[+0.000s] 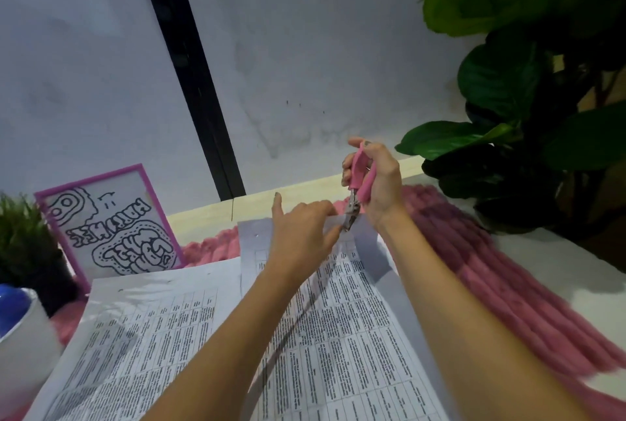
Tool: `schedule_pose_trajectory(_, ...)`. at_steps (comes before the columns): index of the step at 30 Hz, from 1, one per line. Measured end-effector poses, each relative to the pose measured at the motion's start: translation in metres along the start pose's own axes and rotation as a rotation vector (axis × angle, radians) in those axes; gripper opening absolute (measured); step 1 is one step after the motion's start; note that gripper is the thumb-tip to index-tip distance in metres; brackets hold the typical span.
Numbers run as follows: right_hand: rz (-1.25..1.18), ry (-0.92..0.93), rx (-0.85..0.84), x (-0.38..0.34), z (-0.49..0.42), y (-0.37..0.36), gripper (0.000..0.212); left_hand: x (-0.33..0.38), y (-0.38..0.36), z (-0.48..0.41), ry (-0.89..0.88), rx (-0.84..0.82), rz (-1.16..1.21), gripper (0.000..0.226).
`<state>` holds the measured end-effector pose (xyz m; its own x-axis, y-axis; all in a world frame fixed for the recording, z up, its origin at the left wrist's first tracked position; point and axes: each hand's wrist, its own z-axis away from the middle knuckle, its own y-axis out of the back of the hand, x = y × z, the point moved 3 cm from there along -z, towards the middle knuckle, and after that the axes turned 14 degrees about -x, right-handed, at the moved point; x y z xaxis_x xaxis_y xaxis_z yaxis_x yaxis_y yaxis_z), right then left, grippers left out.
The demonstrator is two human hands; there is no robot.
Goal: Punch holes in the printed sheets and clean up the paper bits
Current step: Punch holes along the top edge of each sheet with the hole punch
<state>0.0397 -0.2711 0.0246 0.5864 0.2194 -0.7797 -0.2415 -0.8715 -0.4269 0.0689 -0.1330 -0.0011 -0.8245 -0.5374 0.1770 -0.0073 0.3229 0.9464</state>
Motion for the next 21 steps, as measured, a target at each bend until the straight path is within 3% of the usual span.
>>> schedule_pose_trajectory(12, 0.057, 0.014, 0.056, -0.008, 0.001, 0.002, 0.03, -0.003, -0.003, -0.004, 0.035, 0.095, 0.114, 0.013)
schedule_pose_trajectory(15, 0.325, 0.034, 0.027, -0.025, -0.003, 0.013, 0.038, -0.011, 0.001, -0.005, 0.029, 0.112, 0.177, 0.011)
schedule_pose_trajectory(18, 0.784, -0.316, -0.162, -0.032, 0.002, 0.029, 0.07, -0.021, 0.012, -0.008, 0.048, 0.13, 0.284, 0.011)
schedule_pose_trajectory(20, 0.866, -0.637, -0.363, -0.029, 0.015, 0.037, 0.07, -0.024, 0.027, -0.011, 0.054, 0.149, 0.371, 0.012)
schedule_pose_trajectory(21, 0.86, -0.74, -0.45, -0.026, 0.02, 0.04, 0.059, -0.025, 0.037, -0.012, 0.054, 0.166, 0.389, 0.013)
